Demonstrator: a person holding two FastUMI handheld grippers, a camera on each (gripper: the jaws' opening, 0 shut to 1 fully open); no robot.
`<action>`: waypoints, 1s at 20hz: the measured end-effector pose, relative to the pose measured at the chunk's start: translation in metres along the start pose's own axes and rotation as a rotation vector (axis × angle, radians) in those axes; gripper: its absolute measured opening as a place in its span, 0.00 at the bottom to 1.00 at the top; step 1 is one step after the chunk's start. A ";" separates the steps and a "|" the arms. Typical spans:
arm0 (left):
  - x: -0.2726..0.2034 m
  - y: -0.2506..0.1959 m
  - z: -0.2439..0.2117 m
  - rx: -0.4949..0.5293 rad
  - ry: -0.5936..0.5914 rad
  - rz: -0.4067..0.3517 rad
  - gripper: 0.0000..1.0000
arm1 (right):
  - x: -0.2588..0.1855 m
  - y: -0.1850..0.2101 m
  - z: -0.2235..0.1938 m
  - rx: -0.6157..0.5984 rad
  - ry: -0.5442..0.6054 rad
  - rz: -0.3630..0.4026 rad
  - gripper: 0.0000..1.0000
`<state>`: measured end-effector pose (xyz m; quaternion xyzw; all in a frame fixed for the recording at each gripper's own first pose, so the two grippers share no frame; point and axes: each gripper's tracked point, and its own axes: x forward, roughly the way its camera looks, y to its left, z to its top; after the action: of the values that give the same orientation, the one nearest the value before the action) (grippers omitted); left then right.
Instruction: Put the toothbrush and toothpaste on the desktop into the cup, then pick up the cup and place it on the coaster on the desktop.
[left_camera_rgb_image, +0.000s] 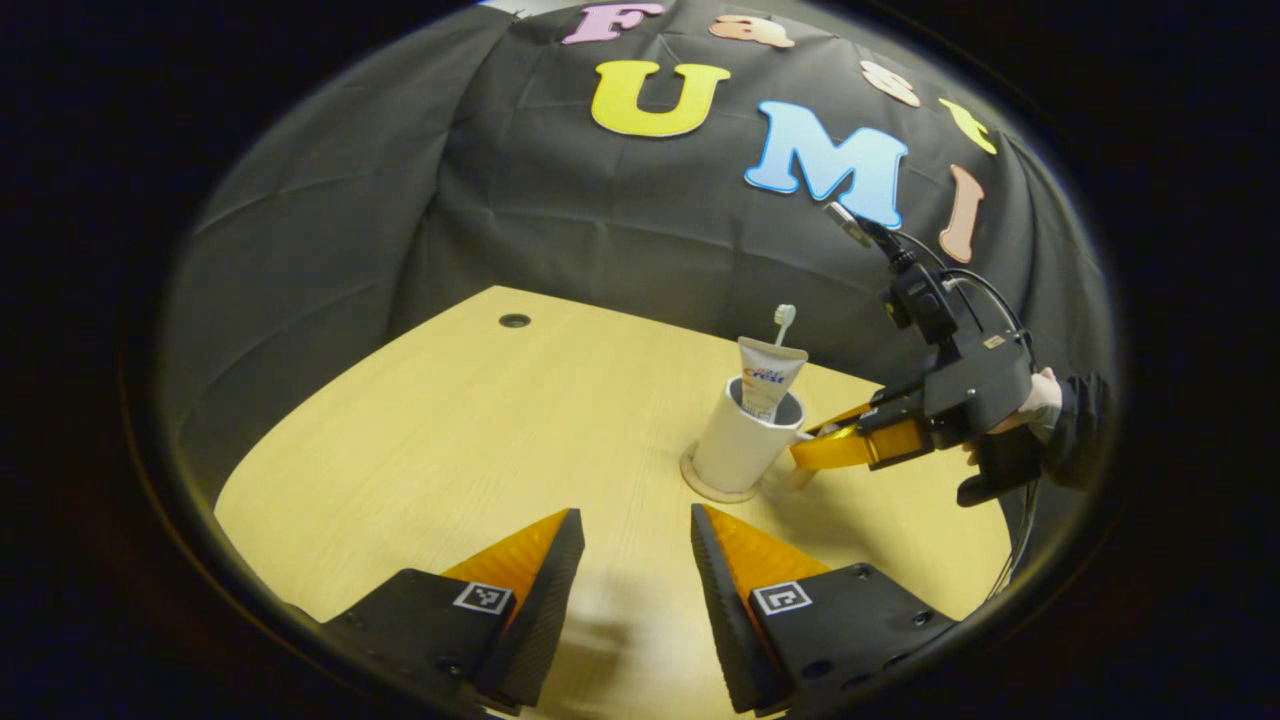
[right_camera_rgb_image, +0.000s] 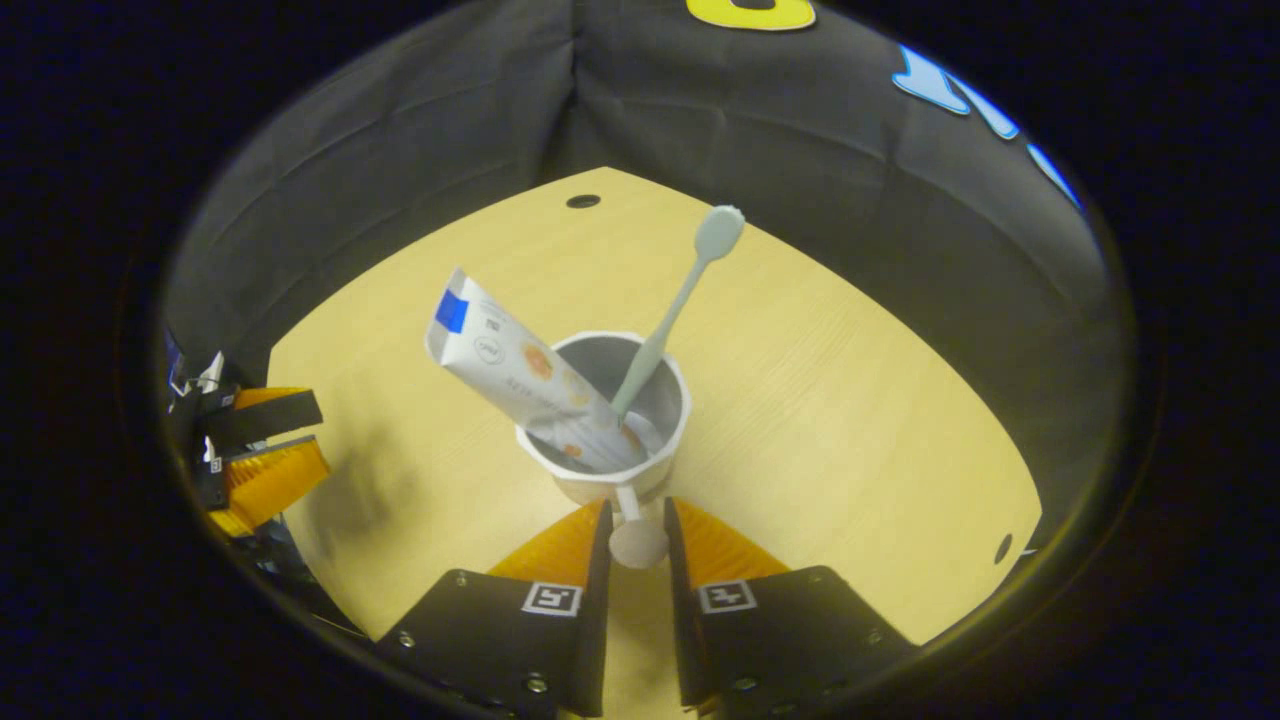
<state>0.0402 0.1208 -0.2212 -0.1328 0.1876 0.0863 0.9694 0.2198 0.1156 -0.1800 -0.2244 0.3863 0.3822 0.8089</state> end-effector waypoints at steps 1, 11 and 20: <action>0.000 -0.003 0.001 0.003 -0.001 -0.004 0.72 | -0.002 0.000 -0.001 0.000 -0.005 -0.007 0.31; -0.003 -0.044 0.026 0.052 -0.044 -0.070 0.72 | -0.051 -0.007 -0.016 0.074 -0.093 -0.057 0.29; -0.026 -0.105 0.102 0.147 -0.171 -0.155 0.80 | -0.150 -0.015 -0.003 0.230 -0.313 -0.263 0.52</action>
<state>0.0741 0.0473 -0.0961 -0.0679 0.0993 0.0081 0.9927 0.1692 0.0374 -0.0608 -0.1169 0.2645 0.2571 0.9221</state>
